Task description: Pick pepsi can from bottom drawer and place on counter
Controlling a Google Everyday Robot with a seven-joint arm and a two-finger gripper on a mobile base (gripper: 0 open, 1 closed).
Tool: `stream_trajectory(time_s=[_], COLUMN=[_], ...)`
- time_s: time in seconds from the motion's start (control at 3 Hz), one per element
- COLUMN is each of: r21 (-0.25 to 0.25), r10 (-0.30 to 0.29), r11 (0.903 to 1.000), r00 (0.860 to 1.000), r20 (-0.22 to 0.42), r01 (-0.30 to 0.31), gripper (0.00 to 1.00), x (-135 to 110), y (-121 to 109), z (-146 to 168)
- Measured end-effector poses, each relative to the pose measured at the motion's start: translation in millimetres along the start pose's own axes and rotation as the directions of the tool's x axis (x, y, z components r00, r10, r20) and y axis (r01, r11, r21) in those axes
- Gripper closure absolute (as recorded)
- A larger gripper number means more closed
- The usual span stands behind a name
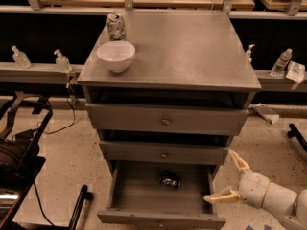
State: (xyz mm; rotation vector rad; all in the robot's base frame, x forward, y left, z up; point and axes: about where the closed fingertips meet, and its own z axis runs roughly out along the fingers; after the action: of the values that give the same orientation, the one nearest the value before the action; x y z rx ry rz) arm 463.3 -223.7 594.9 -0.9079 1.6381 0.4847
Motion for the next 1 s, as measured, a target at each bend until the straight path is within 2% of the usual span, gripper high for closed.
stream_trajectory(time_s=[0.33,0.67,1.0], r21=[-0.009,-0.053,-0.101], r10=[0.002,0.012,-0.015], r11=[1.0,0.9985,0.9948], r00=[1.0,1.0,1.0], r20=[0.001,0.005,0.006], r01=[-0.002,-0.011,0.015], gripper=[0.0,0.0,0.0], x=[0.0,-0.3,20.6], y=[0.3,1.5,11.9], z=[1.6,8.9,41.6])
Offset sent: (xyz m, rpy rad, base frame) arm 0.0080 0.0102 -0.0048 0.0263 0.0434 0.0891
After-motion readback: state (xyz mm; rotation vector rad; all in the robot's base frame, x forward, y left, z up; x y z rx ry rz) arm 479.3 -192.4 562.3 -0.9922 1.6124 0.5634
